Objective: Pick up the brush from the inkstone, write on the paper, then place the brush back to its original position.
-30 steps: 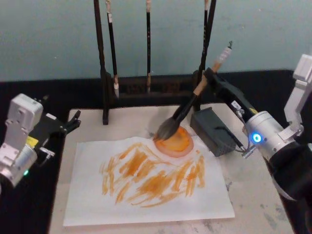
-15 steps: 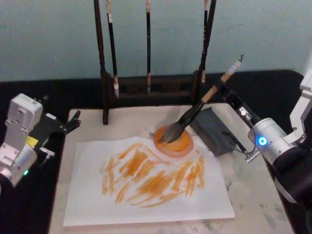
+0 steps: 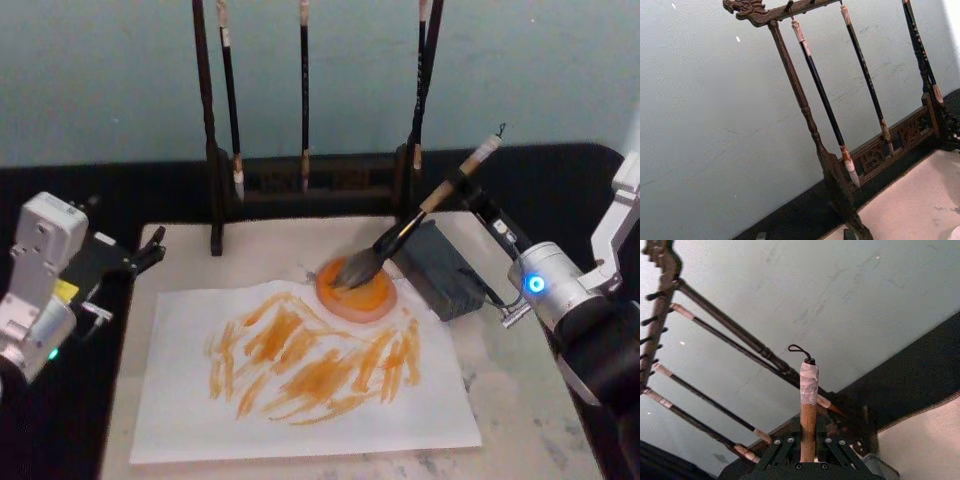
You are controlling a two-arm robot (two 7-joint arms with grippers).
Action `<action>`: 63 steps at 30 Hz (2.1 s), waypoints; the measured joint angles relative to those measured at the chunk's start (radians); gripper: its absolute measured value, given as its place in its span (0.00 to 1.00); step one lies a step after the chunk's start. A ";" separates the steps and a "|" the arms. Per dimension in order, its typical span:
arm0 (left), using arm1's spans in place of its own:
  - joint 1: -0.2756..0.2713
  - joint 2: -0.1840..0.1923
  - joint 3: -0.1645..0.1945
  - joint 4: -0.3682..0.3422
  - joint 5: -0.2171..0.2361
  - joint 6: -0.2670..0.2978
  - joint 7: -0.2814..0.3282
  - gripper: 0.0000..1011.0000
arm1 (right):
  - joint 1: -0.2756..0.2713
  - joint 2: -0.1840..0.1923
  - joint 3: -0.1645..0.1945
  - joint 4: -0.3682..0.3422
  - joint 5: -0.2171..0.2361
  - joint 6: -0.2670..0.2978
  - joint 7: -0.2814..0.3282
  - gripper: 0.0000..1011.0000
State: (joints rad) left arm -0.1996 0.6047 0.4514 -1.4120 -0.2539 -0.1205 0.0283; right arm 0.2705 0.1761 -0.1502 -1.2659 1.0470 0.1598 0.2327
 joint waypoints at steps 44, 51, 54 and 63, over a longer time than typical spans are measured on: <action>0.000 0.000 0.000 0.000 0.000 0.000 0.000 0.99 | 0.063 0.015 -0.058 0.127 0.140 -0.027 -0.061 0.17; 0.000 0.000 0.000 0.000 0.000 0.000 0.000 0.99 | 0.068 0.021 -0.070 0.139 0.158 -0.031 -0.064 0.17; 0.000 0.000 0.000 0.000 0.000 0.000 0.000 0.99 | 0.070 0.023 -0.075 0.143 0.164 -0.031 -0.065 0.17; 0.000 0.000 0.000 0.000 0.000 0.000 0.000 0.99 | 0.076 0.034 -0.094 0.149 0.180 -0.038 -0.073 0.17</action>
State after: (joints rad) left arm -0.1995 0.6047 0.4514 -1.4120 -0.2539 -0.1205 0.0283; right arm 0.3467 0.2105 -0.2437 -1.1169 1.2268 0.1216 0.1596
